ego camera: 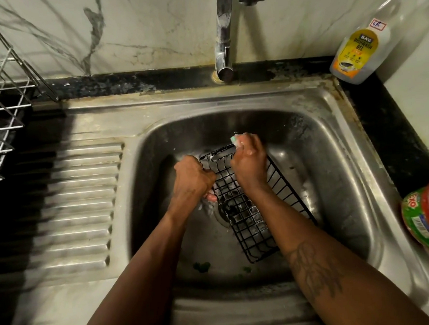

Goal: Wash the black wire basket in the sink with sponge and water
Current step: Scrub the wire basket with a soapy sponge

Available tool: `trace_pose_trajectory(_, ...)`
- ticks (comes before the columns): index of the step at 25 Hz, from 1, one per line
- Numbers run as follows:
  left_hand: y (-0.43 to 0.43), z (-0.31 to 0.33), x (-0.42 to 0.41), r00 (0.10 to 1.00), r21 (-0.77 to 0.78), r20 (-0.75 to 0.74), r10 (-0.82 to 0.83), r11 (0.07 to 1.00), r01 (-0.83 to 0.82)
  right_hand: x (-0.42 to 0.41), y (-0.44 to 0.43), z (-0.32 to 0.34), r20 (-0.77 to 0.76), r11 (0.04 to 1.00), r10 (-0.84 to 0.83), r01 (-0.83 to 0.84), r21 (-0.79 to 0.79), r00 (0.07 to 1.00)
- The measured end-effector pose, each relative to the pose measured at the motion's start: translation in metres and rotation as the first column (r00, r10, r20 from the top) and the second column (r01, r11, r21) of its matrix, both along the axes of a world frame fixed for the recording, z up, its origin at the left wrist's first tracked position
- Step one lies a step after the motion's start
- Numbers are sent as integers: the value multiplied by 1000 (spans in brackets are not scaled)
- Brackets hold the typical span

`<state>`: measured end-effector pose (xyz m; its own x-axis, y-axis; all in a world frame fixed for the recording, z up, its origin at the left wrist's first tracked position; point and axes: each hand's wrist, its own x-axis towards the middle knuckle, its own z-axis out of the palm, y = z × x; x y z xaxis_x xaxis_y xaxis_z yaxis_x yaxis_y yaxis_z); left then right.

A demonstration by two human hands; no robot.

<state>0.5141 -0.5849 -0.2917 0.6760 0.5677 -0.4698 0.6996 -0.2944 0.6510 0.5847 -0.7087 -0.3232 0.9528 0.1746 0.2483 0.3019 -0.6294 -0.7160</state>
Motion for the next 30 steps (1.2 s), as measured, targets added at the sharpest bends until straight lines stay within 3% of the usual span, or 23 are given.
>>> trace_pose_trajectory(1, 1, -1, 0, 1000, -16, 4, 11, 1000, -11, 4, 1, 1, -43, 997, 50, -53, -60, 998)
trace_pose_trajectory(3, 0, -1, -1, 1000, -31, -1, 29, 999, -29, 16, -3, 3, -125, 987, -9, -11, -158, 992)
trace_pose_trajectory(5, -4, 1, -3, 1000, -31, 2, 10, 999, -10, 19, -6, 7, -64, 966, -87, 69, -247, 994)
trace_pose_trajectory(8, -1, -3, -4, 1000, -22, -3, -14, 1000, 14, 12, -4, 11, -78, 971, -93, 73, -229, 993)
trace_pose_trajectory(10, 4, -4, -4, 1000, -38, -6, 17, 999, -17, 6, 1, 9, -108, 975, 3, -27, -223, 994)
trace_pose_trajectory(13, 3, -2, -5, 1000, -57, 15, 21, 998, -20, 1, 20, 7, -4, 901, 252, -237, -363, 968)
trace_pose_trajectory(15, 3, 1, -7, 1000, -76, 14, 28, 997, -26, -10, 27, 7, 37, 882, 368, -336, -329, 929)
trace_pose_trajectory(16, 4, 0, -7, 1000, -68, 17, 26, 997, -25, -11, 25, 16, -29, 882, 390, -383, -275, 920)
trace_pose_trajectory(18, 4, 1, -9, 999, -84, 24, 46, 996, -44, 1, 13, 27, -106, 929, 247, -266, -258, 963)
trace_pose_trajectory(20, 3, 5, -10, 997, -107, 31, 67, 992, -63, 22, -3, 34, -96, 936, 13, -46, -350, 995)
trace_pose_trajectory(22, 2, 8, -14, 997, -106, 26, 67, 992, -64, 29, -5, 35, -88, 921, 5, -39, -388, 996)
trace_pose_trajectory(23, 3, 10, -17, 999, -50, 20, 43, 998, -42, 26, -3, 34, -125, 913, 64, -109, -392, 990)
trace_pose_trajectory(24, 5, 11, -19, 1000, 100, 7, -18, 995, 17, 21, -2, 33, -143, 907, 108, -156, -391, 984)
trace_pose_trajectory(26, 7, 14, -21, 985, 498, -75, -158, 849, 174, 18, -3, 30, -128, 909, 144, -182, -375, 981)
trace_pose_trajectory(27, 6, 20, -18, 977, 579, -75, -199, 789, 206, 19, -4, 32, -129, 916, 179, -213, -339, 975)
trace_pose_trajectory(28, 6, 20, -12, 958, 628, -55, -281, 736, 252, 20, -4, 33, -135, 919, 233, -263, -292, 963)
trace_pose_trajectory(30, 1, 24, 1, 909, 532, 20, -416, 774, 343, 19, -1, 36, -159, 901, 339, -368, -228, 927)
